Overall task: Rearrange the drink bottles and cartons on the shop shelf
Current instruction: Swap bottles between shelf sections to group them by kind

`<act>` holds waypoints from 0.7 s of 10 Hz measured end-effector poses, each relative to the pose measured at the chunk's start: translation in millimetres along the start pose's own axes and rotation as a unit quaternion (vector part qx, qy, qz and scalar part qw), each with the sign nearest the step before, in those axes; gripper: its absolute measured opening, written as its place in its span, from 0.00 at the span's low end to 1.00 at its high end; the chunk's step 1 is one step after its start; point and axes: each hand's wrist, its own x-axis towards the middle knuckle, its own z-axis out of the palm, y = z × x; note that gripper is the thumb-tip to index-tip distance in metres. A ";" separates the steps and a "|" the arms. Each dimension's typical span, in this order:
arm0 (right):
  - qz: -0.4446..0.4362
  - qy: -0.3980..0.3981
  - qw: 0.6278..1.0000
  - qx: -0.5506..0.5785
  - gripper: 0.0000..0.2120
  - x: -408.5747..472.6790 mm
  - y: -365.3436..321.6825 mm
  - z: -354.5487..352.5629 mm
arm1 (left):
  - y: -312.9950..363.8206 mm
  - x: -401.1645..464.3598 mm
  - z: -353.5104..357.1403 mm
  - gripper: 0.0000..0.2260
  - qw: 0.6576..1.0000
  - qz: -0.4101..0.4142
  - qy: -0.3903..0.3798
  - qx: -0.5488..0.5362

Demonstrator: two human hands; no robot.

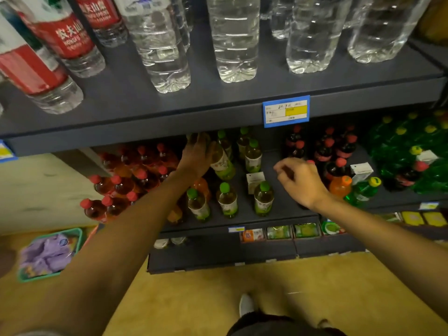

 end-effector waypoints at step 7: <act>0.082 0.046 0.995 0.023 0.08 -20.6 0.9 8.2 | -26.5 52.9 102.7 0.17 0.982 -0.050 -0.156 0.099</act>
